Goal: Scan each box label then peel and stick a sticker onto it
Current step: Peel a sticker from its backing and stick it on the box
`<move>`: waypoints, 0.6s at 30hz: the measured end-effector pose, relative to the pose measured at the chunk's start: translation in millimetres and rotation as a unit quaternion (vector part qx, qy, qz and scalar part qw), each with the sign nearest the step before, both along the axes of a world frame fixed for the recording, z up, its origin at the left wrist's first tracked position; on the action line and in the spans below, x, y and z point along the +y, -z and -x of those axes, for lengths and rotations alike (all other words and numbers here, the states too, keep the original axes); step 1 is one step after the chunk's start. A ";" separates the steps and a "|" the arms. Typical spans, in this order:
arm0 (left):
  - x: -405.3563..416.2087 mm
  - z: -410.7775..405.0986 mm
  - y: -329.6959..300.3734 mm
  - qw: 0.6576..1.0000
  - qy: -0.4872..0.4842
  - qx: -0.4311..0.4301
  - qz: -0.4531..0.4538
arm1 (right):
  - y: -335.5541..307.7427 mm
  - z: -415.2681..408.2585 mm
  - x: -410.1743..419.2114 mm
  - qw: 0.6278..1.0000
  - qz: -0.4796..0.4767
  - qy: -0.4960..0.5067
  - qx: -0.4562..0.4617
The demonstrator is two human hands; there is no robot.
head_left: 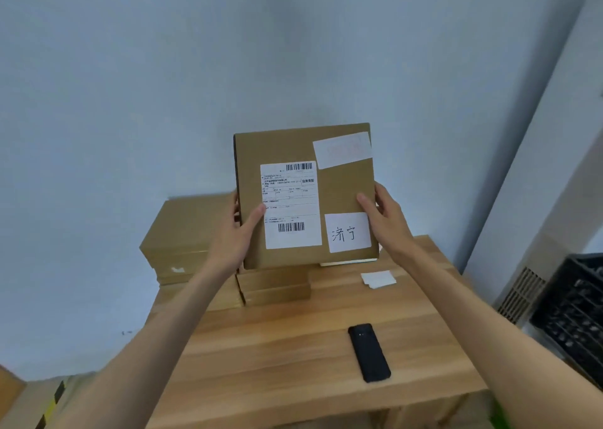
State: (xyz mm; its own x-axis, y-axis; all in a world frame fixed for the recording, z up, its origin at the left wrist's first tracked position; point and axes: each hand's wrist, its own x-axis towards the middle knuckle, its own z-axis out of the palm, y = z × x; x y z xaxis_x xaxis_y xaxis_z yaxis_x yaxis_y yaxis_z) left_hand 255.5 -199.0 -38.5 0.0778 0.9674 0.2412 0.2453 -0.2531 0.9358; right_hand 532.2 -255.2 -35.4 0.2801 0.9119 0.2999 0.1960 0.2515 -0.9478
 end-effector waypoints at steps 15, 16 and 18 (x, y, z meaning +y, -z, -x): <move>37.3 -171.5 -71.6 0.973 0.218 -0.009 -0.081 | -65.8 -110.7 -91.0 0.963 -0.057 0.255 -0.060; 34.9 -188.9 -72.8 0.967 0.241 -0.011 -0.083 | -67.9 -118.4 -104.7 0.957 -0.057 0.276 -0.064; 25.4 -224.6 -73.7 0.953 0.289 -0.019 -0.083 | -69.4 -134.6 -134.0 0.943 -0.055 0.319 -0.072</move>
State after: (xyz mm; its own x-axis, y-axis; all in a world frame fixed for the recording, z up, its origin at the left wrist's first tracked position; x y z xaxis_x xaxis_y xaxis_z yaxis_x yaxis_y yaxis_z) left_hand 480.0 -173.6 35.2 0.5750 0.7132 0.4010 -0.0129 -0.4822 0.8760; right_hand 666.8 -389.2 34.0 0.7112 0.5327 0.4588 0.4646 0.1336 -0.8754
